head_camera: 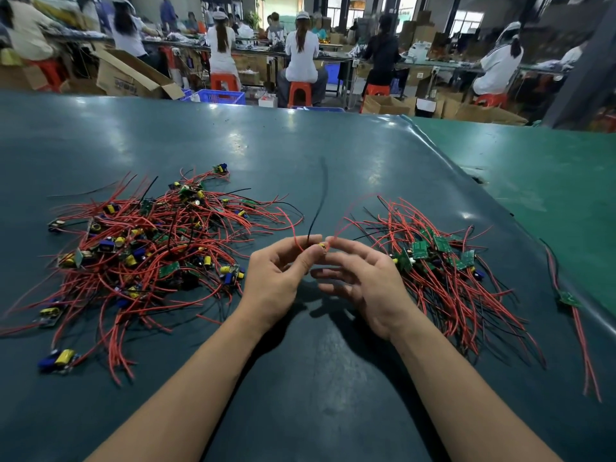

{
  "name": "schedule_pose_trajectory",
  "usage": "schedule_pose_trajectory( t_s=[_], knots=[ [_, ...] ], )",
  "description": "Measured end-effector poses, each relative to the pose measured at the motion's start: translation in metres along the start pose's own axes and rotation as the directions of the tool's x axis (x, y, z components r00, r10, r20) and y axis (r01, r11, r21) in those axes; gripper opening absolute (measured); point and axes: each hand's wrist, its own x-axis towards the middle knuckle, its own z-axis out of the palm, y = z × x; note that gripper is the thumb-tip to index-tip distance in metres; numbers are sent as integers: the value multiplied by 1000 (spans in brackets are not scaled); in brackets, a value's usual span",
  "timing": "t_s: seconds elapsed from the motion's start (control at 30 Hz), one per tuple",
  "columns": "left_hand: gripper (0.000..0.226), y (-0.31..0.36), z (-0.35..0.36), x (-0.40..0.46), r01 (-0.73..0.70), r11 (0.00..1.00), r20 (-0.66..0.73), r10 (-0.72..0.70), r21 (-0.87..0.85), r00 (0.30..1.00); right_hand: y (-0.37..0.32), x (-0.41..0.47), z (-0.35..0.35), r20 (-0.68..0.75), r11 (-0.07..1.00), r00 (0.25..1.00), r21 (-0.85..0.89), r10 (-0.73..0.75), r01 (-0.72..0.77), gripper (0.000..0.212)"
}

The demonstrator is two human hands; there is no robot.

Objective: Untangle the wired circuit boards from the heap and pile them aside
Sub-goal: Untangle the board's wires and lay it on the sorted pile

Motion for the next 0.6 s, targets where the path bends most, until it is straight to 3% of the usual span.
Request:
schedule_pose_trajectory(
  t_s=[0.1,0.2,0.37,0.6],
  knots=[
    [21,0,1,0,-31,999,66,28,41,997,0,0,-1,-89,997,995,-71,-46,39,14],
    [19,-4,0,1,11,1000,43,-11,-7,999,2,0,-2,-159,987,980,-128,-116,96,12],
    [15,-9,-5,5,116,977,-10,-119,-178,993,4,0,-1,-140,980,983,-179,-118,92,8],
    [15,-9,-7,5,114,986,-26,-118,-123,993,6,3,-1,-95,971,987,-218,-126,103,4]
  ],
)
